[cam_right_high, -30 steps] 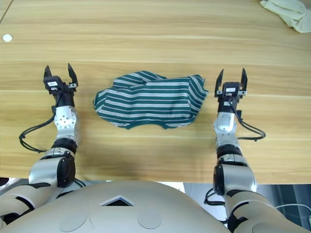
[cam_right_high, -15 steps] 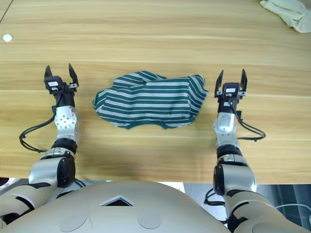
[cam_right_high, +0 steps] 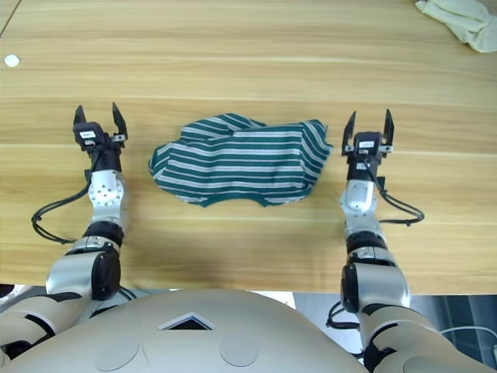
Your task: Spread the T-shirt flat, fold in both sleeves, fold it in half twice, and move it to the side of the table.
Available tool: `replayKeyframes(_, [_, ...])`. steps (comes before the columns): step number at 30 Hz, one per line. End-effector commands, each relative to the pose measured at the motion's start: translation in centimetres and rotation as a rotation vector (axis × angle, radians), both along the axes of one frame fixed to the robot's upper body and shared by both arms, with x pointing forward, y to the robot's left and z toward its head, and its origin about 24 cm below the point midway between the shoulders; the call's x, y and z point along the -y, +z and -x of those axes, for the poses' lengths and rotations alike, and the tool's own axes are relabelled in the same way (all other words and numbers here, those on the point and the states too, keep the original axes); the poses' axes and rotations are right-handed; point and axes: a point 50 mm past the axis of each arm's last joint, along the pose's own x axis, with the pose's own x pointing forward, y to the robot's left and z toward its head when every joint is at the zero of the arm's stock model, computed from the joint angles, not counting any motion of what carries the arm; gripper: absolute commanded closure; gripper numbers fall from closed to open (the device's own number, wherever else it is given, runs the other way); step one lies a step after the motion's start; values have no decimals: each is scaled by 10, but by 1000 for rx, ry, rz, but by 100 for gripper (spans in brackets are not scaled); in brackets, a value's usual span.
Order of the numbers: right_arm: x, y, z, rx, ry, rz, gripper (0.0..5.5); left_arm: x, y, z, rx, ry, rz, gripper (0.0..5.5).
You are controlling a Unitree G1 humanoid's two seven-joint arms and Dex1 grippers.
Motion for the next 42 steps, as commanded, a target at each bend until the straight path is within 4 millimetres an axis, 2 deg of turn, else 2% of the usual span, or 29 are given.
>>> replayKeyframes(1, [2, 0, 2, 1, -5, 0, 230, 6, -1, -3, -13, -44, 15, 184])
replayKeyframes(10, [1, 0, 2, -1, 4, 13, 230, 6, -1, -2, -18, -69, 33, 184])
replayKeyframes(12, [-1, 1, 5, 20, 20, 59, 230, 2, 4, -2, 20, -86, 43, 184])
replayKeyframes(15, [-7, 13, 14, 81, 114, 120, 230, -13, 20, -1, 125, -92, 170, 184])
replayKeyframes(17, [-11, 26, 27, 100, 254, 221, 230, -15, 45, 11, 239, -243, 183, 184])
replayKeyframes(20, [-20, 47, 53, 75, 471, 396, 230, 9, 82, 52, 327, -640, 127, 184])
replayKeyframes(23, [-24, 56, 78, -18, 648, 526, 230, 38, 91, 95, 262, -998, -68, 184])
replayKeyframes(25, [-24, 58, 94, -115, 762, 619, 230, 48, 76, 123, 127, -1190, -254, 184])
replayKeyframes(27, [-22, 60, 102, -198, 822, 689, 230, 49, 63, 137, -9, -1280, -412, 184])
replayKeyframes(32, [-14, 65, 117, -415, 890, 854, 230, 30, 50, 137, -240, -1299, -872, 184])
replayKeyframes(35, [-11, 65, 119, -497, 892, 932, 230, 30, 52, 131, -242, -1242, -1043, 184])
replayKeyframes(37, [-13, 54, 117, -535, 913, 913, 230, 31, 46, 120, -241, -1178, -1171, 184])
replayKeyframes(39, [-4, 36, 115, -622, 903, 936, 230, 33, 40, 111, -228, -1134, -1276, 184])
replayKeyframes(42, [4, 25, 112, -671, 886, 951, 230, 36, 37, 114, -214, -1134, -1305, 184])
